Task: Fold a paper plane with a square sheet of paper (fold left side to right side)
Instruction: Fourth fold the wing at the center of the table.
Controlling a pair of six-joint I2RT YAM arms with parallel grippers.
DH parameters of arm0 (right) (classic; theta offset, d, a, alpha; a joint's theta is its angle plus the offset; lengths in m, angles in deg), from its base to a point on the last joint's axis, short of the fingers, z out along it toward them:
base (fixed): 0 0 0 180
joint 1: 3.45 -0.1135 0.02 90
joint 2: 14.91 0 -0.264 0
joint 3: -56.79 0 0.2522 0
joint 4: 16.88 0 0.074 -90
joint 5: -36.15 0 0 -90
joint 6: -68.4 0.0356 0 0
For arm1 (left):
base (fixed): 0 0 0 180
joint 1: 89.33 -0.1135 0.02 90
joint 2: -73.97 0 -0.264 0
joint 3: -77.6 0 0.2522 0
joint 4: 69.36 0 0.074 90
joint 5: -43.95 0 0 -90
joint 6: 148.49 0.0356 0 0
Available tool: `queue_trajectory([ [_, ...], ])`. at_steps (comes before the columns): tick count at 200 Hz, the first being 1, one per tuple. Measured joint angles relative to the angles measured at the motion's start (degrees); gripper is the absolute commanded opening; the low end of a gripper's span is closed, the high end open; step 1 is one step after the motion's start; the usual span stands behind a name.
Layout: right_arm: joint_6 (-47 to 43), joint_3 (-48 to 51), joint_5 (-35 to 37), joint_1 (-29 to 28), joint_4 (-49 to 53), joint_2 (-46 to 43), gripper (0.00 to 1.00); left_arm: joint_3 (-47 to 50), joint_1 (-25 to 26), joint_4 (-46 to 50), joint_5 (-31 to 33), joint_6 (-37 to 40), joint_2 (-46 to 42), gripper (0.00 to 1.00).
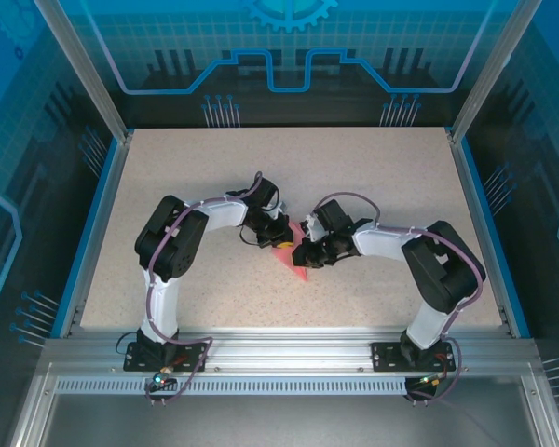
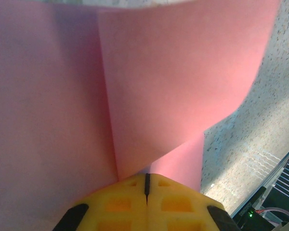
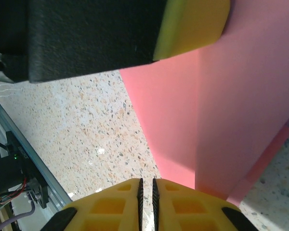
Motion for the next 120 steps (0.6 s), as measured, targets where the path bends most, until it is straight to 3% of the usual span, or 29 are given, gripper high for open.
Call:
queue_trajectory([
  [120, -2.2, -0.5, 4.2, -1.0, 5.1, 1.3, 0.15, 0.0, 0.0, 0.0, 0.0, 0.0, 0.0, 0.0],
])
